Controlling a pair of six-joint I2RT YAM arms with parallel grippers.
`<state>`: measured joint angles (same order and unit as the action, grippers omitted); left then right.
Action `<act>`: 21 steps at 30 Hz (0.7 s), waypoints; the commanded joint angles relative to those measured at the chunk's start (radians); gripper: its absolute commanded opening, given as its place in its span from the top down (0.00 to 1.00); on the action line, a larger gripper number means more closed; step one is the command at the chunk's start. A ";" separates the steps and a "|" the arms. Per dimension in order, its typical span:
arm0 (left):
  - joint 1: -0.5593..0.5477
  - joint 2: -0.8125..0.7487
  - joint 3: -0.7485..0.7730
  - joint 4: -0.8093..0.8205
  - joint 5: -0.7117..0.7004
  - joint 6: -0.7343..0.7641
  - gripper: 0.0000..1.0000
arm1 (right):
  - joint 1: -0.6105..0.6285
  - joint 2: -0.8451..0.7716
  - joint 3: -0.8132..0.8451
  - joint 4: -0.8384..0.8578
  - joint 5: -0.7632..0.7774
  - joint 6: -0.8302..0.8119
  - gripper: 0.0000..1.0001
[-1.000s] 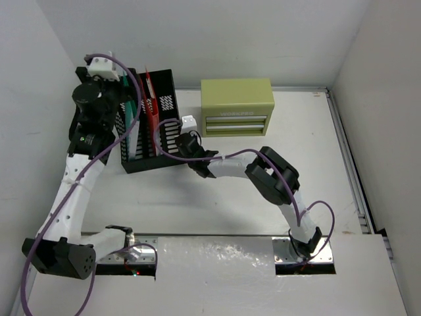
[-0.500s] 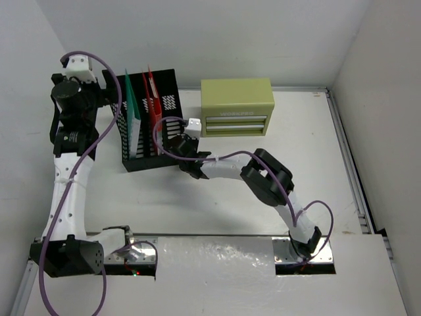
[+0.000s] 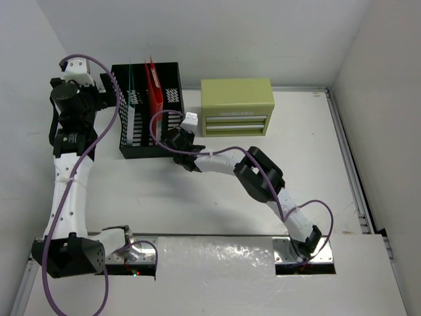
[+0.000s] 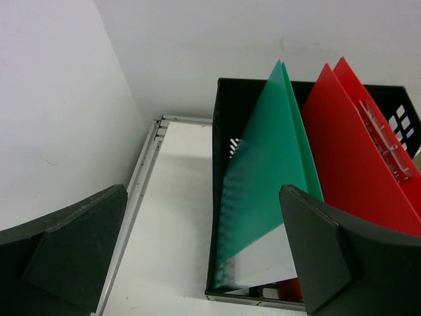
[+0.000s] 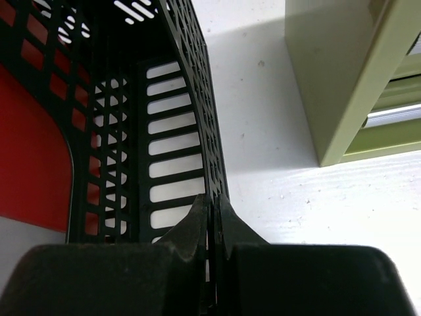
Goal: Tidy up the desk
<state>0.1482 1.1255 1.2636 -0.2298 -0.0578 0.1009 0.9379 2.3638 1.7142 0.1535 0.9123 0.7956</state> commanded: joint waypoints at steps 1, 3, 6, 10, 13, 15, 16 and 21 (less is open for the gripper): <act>0.017 -0.023 -0.010 0.035 0.013 -0.001 0.00 | -0.034 0.009 -0.013 0.003 0.057 0.013 1.00; 0.017 -0.004 -0.003 0.024 0.024 -0.010 0.00 | -0.034 0.021 0.031 -0.038 0.068 0.013 1.00; 0.017 0.007 0.000 0.015 0.035 -0.017 0.00 | -0.034 0.022 0.061 -0.052 0.074 0.007 1.00; 0.017 -0.001 -0.009 0.023 0.032 -0.009 0.00 | -0.034 -0.029 0.004 0.050 0.031 -0.085 1.00; 0.019 -0.003 -0.009 0.021 0.029 0.000 0.01 | -0.033 -0.086 -0.034 0.102 0.031 -0.116 0.89; 0.017 -0.004 -0.015 0.015 0.053 0.000 0.00 | -0.033 -0.112 -0.048 0.130 0.008 -0.148 0.78; 0.017 -0.004 -0.016 0.012 0.077 -0.001 0.00 | -0.033 -0.127 -0.041 0.133 -0.001 -0.159 0.71; 0.017 -0.006 -0.026 -0.003 0.101 0.002 0.00 | -0.031 -0.182 -0.028 0.155 -0.021 -0.217 0.64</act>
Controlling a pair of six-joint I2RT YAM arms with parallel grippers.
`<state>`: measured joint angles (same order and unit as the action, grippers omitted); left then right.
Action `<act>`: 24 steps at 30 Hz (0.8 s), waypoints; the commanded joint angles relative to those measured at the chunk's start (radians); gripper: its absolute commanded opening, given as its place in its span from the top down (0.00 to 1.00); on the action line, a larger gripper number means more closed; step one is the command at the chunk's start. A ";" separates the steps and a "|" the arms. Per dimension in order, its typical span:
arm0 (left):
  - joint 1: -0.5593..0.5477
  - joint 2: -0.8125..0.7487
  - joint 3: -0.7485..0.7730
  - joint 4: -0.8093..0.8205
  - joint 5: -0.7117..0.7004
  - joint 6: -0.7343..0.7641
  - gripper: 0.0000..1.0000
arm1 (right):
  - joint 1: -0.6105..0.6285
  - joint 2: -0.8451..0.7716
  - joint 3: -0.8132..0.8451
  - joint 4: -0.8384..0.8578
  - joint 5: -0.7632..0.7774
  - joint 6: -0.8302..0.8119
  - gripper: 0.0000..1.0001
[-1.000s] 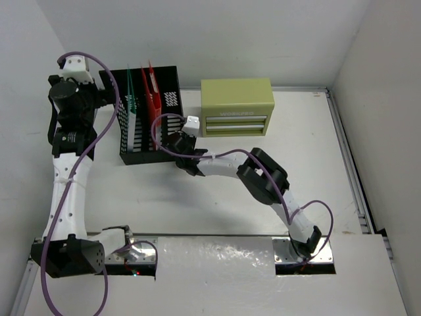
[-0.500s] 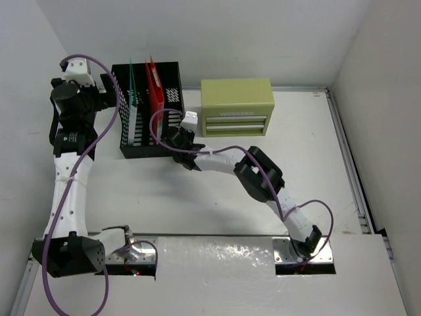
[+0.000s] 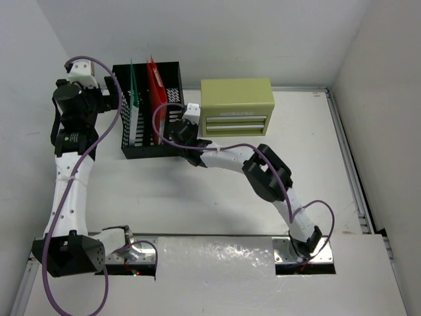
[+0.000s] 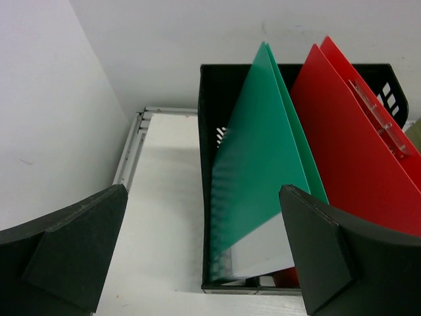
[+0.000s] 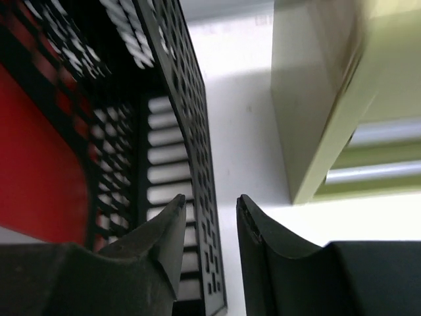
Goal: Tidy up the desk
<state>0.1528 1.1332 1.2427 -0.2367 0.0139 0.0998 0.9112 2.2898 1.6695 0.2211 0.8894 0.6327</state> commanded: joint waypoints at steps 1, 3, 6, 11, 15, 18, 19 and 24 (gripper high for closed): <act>0.013 -0.013 -0.003 0.002 0.029 0.006 0.00 | -0.005 -0.139 -0.008 0.109 -0.010 -0.060 0.63; 0.013 -0.018 -0.002 -0.001 0.029 0.012 0.00 | -0.003 -0.171 -0.030 0.126 -0.068 -0.080 0.59; 0.013 -0.023 0.000 -0.007 0.021 0.014 0.00 | -0.003 -0.257 -0.073 0.112 -0.148 -0.125 0.51; 0.013 -0.042 -0.025 -0.036 -0.009 0.038 0.00 | -0.017 -0.502 -0.337 0.097 -0.355 -0.230 0.28; 0.013 -0.104 -0.115 -0.042 -0.064 0.084 0.00 | -0.063 -0.743 -0.493 -0.072 -0.527 -0.277 0.12; 0.013 -0.151 -0.175 -0.070 -0.138 0.120 0.00 | -0.110 -0.926 -0.602 -0.222 -0.570 -0.289 0.01; 0.013 -0.167 -0.193 -0.110 -0.175 0.130 0.00 | -0.153 -1.014 -0.658 -0.309 -0.573 -0.268 0.01; 0.024 -0.208 -0.310 -0.216 -0.206 0.199 0.00 | -0.326 -1.285 -0.926 -0.460 -0.547 -0.234 0.01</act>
<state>0.1585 0.9573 0.9966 -0.3809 -0.1379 0.2356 0.6601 1.1046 0.8764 -0.0647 0.3611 0.3889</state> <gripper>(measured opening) 0.996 0.986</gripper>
